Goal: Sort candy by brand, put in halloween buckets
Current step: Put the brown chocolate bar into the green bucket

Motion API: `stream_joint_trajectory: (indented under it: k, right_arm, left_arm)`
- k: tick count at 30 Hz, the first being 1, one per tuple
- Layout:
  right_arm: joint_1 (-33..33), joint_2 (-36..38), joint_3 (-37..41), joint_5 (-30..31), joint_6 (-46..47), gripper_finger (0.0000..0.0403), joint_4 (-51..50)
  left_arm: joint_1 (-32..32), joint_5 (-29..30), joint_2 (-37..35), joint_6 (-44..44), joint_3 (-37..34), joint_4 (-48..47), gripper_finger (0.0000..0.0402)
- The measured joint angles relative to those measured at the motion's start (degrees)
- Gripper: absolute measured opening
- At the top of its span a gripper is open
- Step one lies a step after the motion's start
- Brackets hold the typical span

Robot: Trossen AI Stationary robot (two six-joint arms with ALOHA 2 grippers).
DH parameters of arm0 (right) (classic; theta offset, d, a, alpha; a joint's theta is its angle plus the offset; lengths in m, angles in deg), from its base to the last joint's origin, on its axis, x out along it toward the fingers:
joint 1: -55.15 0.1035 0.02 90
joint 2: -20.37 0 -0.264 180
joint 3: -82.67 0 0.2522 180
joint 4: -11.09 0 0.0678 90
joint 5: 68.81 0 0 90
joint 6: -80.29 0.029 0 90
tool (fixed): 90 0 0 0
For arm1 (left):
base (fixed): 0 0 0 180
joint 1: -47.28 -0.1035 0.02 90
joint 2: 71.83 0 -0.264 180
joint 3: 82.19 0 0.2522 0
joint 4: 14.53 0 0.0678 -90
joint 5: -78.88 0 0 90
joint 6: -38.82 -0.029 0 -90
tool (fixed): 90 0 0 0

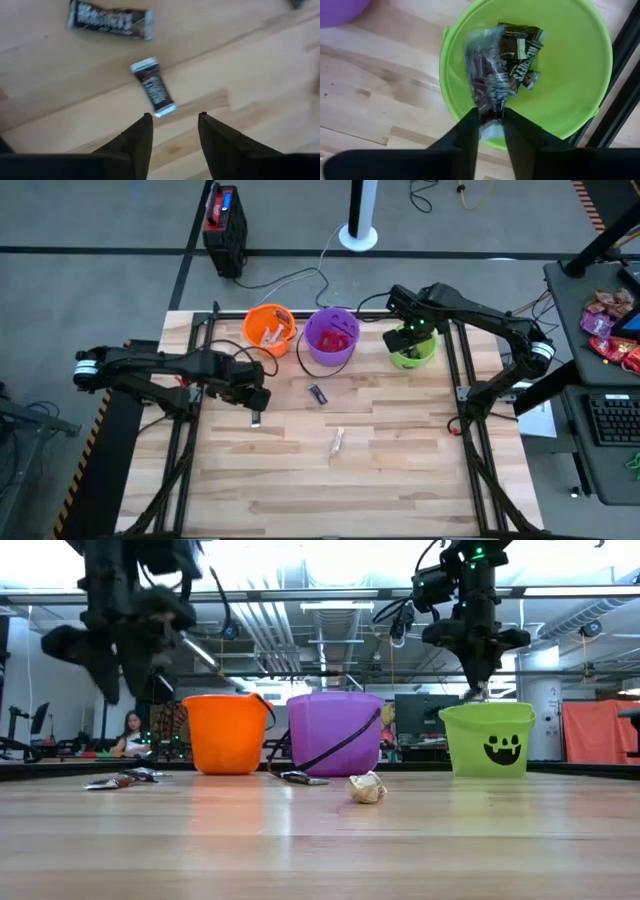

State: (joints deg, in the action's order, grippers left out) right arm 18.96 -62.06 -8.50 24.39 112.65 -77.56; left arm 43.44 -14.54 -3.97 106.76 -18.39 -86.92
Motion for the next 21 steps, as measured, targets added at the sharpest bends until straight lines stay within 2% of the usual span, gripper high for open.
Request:
stream_joint_trajectory:
  k: [5, 11, 21]
  right_arm:
    - [0.0, 0.0, 0.0, 0.0, -2.4, 0.0135, 0.1]
    - [0.0, 0.0, 0.0, 0.0, -3.7, 0.0188, 0.4]
    - [0.1, 0.1, 0.0, -0.2, -5.3, 0.0220, 0.4]
  left_arm:
    - [0.0, 0.0, 3.9, 1.8, -1.5, 0.2, 0.0186]
    - [0.1, 1.1, 10.9, 1.2, -1.6, 6.2, 0.0238]
    - [0.1, 1.3, 21.3, -0.5, -4.0, 8.1, 0.0240]
